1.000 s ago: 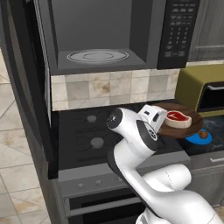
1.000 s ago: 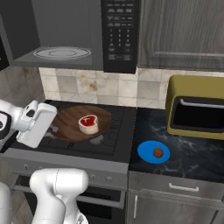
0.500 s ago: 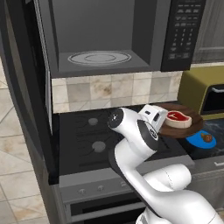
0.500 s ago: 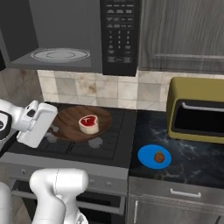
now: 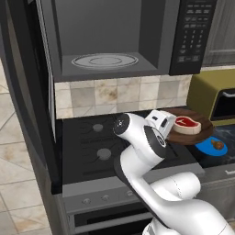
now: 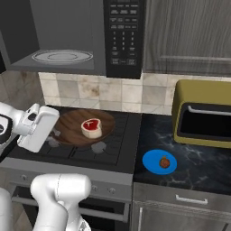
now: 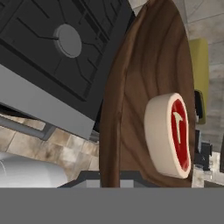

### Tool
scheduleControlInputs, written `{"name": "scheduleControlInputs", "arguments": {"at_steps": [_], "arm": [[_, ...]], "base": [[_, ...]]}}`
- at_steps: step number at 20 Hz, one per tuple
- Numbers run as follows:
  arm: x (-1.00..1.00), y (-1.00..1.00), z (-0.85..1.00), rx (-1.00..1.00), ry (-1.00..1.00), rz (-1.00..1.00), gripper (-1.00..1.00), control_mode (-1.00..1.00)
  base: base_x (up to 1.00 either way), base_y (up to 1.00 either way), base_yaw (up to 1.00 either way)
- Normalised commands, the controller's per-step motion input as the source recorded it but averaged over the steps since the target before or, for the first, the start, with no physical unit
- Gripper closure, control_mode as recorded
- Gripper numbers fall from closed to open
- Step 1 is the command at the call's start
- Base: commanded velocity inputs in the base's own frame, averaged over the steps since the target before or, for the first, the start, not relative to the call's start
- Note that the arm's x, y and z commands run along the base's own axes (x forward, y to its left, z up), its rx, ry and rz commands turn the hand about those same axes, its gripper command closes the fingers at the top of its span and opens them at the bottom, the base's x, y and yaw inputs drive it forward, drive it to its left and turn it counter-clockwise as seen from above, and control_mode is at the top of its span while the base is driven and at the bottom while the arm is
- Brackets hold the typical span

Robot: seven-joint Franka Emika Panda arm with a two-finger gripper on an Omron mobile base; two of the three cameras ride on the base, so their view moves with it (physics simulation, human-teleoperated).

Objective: Remove the pear from the bowl and place it on the small plate. Then place the bowl with only the steak in the microwave, close the door, and press the start button to microwave the steak.

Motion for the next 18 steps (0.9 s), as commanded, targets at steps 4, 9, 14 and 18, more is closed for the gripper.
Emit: {"name": "scheduleControlInputs", "arguments": {"at_steps": [4,9,14,18], "arm": [[0.00,0.00,0.00,0.00,0.00,0.00,1.00,1.00],[0.00,0.00,0.00,0.00,0.00,0.00,1.00,1.00],[0.08,0.09,0.10,0.00,-0.03,0.14,1.00,-1.00],[0.15,0.15,0.53,0.00,-0.14,0.36,1.00,-1.00]], "base": [[0.07,0.03,0.00],[0.07,0.00,0.00],[0.03,0.00,0.00],[0.00,0.00,0.00]]}}
